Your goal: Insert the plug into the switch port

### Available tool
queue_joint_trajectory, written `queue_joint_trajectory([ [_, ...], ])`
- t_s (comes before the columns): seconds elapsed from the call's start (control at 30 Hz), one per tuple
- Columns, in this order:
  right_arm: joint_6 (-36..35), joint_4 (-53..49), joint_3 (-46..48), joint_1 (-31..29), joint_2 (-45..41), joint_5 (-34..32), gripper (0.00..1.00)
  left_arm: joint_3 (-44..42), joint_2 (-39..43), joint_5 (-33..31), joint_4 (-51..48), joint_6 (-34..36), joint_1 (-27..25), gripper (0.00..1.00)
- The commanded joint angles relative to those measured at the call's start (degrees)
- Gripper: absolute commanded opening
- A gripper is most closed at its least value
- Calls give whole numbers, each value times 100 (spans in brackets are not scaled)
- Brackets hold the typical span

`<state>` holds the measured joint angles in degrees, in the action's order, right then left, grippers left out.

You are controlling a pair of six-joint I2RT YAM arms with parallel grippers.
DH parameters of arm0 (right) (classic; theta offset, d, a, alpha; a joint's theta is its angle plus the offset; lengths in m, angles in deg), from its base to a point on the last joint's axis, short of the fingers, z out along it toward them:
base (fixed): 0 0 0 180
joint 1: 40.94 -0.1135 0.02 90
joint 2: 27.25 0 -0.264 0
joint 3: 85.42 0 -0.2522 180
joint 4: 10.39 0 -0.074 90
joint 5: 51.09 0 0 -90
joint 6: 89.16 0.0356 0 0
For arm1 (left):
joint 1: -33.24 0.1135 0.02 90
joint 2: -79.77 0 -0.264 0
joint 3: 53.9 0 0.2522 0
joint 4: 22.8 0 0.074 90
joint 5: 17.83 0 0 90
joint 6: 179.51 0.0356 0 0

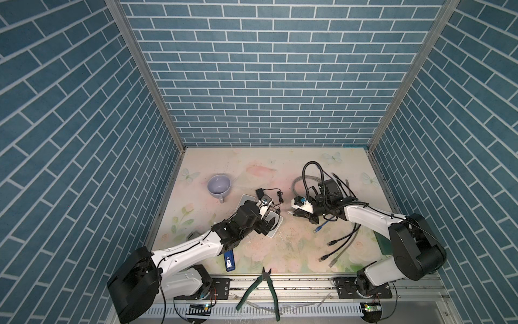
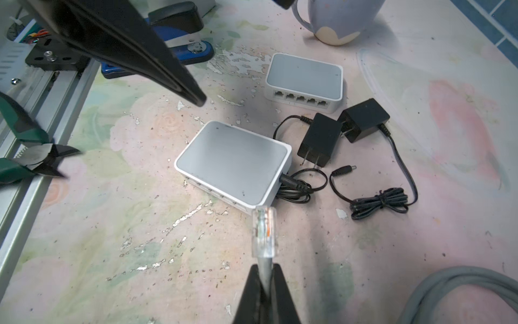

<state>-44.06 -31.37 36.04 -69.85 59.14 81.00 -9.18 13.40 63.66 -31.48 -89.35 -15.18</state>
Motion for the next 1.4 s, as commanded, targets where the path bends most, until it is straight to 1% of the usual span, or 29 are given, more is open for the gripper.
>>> queue_joint_trajectory([
  [0.0,484,-16,-128,-73,129,-222,0,-77,-132,-201,-504,-425,-106,100],
  [0.1,570,1,-132,-146,238,-353,0,-61,-325,-304,-495,-479,-292,100],
  [0.2,512,-44,-145,-249,351,-365,0,-20,-555,-284,-446,-563,-410,100],
  [0.4,177,-358,-207,-490,558,-409,0,-182,-778,-243,111,-786,-422,100],
  [0.57,126,-430,-180,-570,612,-473,0,-295,-886,-95,349,-824,-422,100],
  [0.67,114,-509,-182,-615,663,-575,0,-333,-969,-140,392,-881,-422,100],
  [0.8,130,-550,-223,-682,761,-648,0,-461,-997,-214,710,-1047,-422,100],
  [1.0,294,-526,-347,-769,893,-780,0,-538,-1191,-138,1219,-1292,-422,100],
  [1.2,690,1,-254,-834,904,-870,0,-511,-1547,-3,1554,-1436,-422,100],
  [1.37,957,308,-227,-898,958,-1025,0,-517,-1616,40,1663,-1465,-422,100],
])
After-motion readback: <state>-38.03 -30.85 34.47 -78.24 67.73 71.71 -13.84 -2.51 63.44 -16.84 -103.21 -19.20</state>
